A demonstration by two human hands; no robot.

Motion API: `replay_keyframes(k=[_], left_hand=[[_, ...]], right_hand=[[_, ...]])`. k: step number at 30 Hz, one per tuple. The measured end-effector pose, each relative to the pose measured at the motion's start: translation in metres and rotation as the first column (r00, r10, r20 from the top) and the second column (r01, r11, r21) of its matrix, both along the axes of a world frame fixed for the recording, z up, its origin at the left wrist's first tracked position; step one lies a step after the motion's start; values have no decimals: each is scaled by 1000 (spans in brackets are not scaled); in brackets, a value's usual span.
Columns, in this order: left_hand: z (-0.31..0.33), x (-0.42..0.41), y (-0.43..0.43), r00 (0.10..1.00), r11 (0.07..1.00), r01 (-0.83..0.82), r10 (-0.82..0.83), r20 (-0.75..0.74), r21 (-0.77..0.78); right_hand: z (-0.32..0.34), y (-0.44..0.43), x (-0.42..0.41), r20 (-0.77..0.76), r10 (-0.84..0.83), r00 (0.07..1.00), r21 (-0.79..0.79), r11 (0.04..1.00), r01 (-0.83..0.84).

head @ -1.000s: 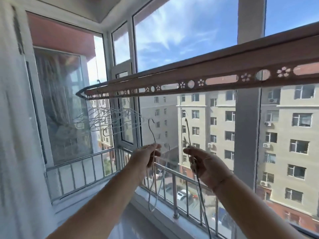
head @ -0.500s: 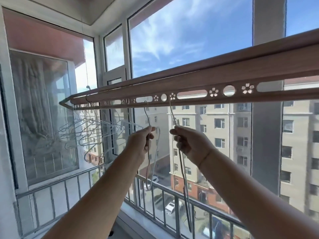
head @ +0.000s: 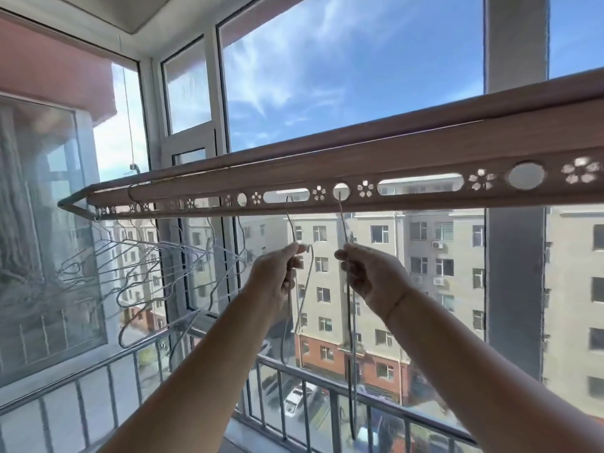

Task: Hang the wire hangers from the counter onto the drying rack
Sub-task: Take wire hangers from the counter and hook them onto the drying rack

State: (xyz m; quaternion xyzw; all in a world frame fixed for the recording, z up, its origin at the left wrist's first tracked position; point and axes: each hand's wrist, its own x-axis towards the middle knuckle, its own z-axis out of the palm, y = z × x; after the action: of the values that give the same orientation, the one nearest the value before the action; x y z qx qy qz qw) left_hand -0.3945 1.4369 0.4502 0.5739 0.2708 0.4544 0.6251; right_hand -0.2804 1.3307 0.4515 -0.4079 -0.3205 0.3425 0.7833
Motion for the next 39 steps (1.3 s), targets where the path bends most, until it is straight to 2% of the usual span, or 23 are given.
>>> replay_keyframes(k=[6, 11, 14, 18, 21, 25, 28, 30, 33, 39], left_hand=[[-12, -10, 10, 995, 995, 102, -102, 1, 21], [-24, -28, 14, 994, 983, 101, -93, -61, 154], [-46, -44, 14, 995, 974, 60, -42, -86, 220], [-82, -63, 16, 1000, 991, 15, -14, -10, 135], [-125, -71, 11, 998, 996, 61, -61, -4, 68], [-178, -67, -17, 970, 979, 201, -198, -138, 8], [-200, -50, -50, 900, 936, 350, -323, -293, 43], [-210, -33, -77, 841, 893, 441, -374, -392, 94], [-215, -1, -127, 762, 804, 576, -463, -453, 148], [-231, 63, -254, 627, 606, 754, -552, -549, 253]], right_hand=[[-13, 6, -5, -77, -33, 997, -16, 999, 32], [-25, -1, -8, -26, -76, 997, -44, 996, 75], [-42, -12, -7, 69, -160, 985, -69, 984, 165], [-79, -29, 0, 222, -290, 931, -89, 945, 315], [-112, -45, 9, 346, -322, 881, -129, 914, 384], [-157, -73, 21, 481, -319, 816, -184, 874, 450], [-179, -102, 31, 569, -291, 770, -213, 852, 479], [-188, -127, 40, 659, -299, 690, -195, 818, 541], [-200, -180, 55, 736, -317, 597, -177, 762, 623], [-224, -323, 82, 756, -394, 522, -229, 588, 776]])
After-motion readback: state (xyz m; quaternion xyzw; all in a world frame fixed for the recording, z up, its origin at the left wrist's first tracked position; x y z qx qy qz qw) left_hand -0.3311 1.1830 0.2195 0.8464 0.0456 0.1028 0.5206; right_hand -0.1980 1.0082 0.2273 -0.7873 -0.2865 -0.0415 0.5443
